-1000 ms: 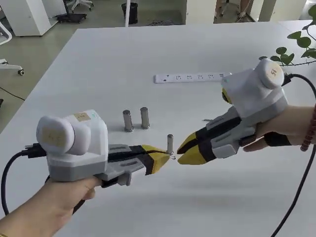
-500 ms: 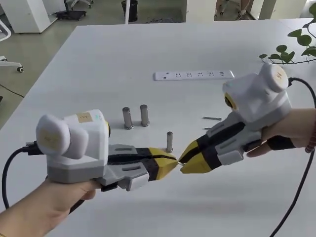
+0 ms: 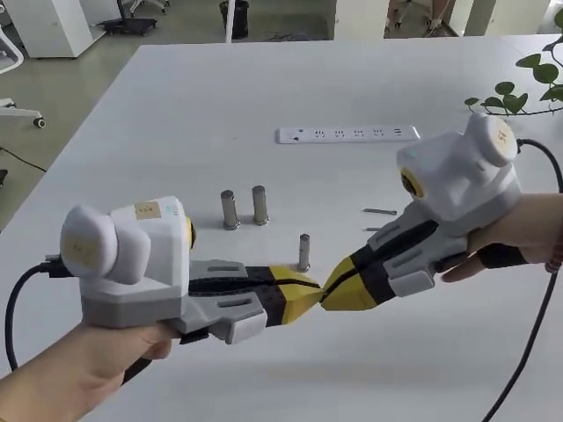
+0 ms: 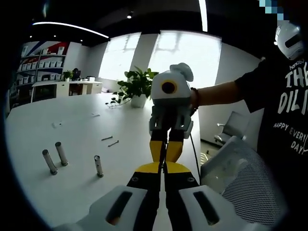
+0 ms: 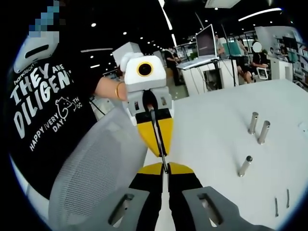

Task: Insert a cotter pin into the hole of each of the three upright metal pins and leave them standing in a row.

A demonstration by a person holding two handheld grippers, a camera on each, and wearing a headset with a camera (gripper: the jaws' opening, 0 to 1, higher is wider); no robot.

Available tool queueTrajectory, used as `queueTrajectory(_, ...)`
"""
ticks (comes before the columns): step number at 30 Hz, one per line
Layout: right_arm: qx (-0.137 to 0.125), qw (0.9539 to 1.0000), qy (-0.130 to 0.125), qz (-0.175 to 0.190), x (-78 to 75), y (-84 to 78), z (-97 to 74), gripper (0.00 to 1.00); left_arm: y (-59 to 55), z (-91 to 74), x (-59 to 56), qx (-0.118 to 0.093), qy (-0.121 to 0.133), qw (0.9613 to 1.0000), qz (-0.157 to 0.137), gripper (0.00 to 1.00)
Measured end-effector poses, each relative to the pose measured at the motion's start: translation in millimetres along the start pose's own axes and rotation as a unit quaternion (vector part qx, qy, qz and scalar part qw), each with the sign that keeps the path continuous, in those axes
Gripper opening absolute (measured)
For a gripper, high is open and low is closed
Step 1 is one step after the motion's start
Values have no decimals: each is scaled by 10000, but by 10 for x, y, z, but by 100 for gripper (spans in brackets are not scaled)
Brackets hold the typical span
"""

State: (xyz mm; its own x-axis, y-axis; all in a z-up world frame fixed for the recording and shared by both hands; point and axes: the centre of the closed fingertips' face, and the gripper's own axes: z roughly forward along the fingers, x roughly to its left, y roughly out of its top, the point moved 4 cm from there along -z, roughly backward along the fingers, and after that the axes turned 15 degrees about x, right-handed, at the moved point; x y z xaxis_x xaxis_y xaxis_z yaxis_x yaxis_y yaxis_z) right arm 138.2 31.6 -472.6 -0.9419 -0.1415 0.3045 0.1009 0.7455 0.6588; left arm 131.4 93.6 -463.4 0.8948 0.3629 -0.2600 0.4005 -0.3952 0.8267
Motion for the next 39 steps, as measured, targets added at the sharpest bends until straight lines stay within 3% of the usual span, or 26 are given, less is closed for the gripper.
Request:
queueTrajectory(4, 176, 9997, -13, -139, 25, -13, 16, 0, -22, 18, -17, 12, -55, 10000, -21, 0)
queueTrajectory(13, 524, 9977, -171, -384, -10, -39, 10, 0, -46, 45, 2, 125, 114, 9997, 177, 2)
queueTrajectory(20, 1136, 9909, -495, -523, -101, -148, 24, 0, -55, 27, 74, 126, 301, 9994, 116, 7)
queueTrajectory(21, 1293, 9882, -571, -587, -128, -180, 22, 0, -56, 24, 91, 116, 345, 9993, 92, 8)
queueTrajectory(30, 1686, 9797, -990, -444, -333, -270, 1, 0, -97, 7, 233, 118, 781, 9969, 33, 14)
queueTrajectory(39, 1992, 9690, -1442, -239, -601, -314, -62, 0, -173, 0, 461, 244, 1555, 9875, 20, 17)
